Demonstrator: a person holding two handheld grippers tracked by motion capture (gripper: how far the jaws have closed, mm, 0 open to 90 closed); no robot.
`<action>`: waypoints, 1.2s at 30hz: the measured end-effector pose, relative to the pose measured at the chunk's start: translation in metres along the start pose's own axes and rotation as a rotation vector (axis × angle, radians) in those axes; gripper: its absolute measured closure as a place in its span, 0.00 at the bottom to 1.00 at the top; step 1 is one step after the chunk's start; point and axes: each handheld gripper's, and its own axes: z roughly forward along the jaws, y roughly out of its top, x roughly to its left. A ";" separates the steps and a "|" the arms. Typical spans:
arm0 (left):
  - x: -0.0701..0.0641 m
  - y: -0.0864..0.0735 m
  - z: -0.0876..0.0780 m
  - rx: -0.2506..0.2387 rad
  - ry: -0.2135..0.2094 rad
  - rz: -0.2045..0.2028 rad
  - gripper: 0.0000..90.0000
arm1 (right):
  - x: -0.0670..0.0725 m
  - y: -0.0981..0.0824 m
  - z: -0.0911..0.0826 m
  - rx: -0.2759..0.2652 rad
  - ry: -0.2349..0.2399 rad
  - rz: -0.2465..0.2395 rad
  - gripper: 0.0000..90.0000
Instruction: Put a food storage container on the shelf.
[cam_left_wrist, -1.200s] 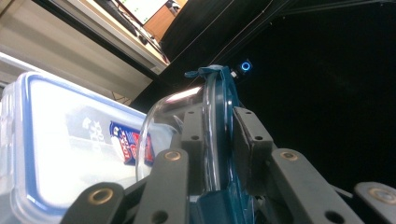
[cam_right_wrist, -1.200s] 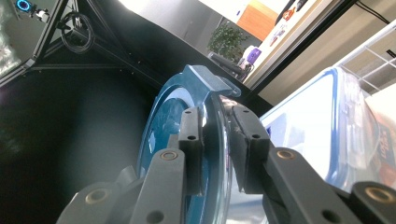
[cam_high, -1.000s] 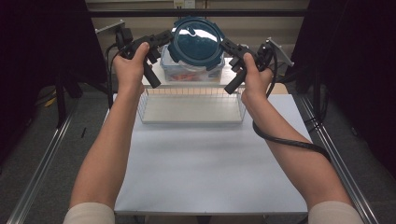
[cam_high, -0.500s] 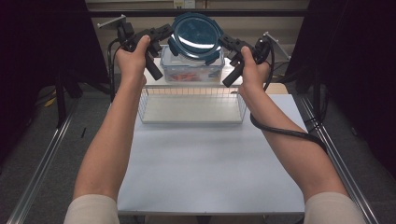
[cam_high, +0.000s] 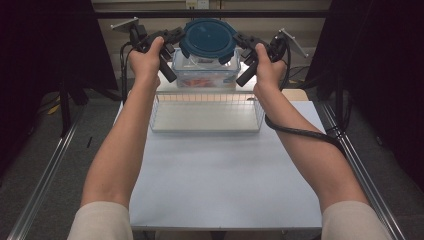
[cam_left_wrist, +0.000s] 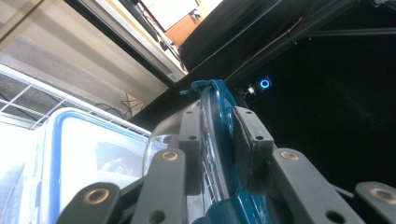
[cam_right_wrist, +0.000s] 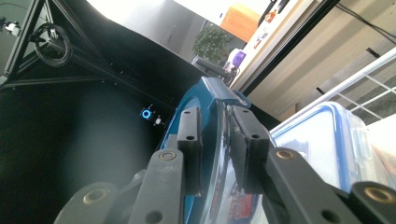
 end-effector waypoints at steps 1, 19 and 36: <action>0.001 0.000 0.001 -0.003 0.000 -0.010 0.83 | 0.000 0.000 0.001 -0.001 0.000 0.004 0.84; 0.008 -0.004 0.003 0.002 0.039 0.055 0.75 | 0.000 0.000 0.010 -0.018 -0.051 -0.054 0.81; -0.008 -0.023 -0.024 -0.003 0.033 0.117 0.39 | 0.009 -0.016 -0.017 -0.024 0.014 -0.112 0.51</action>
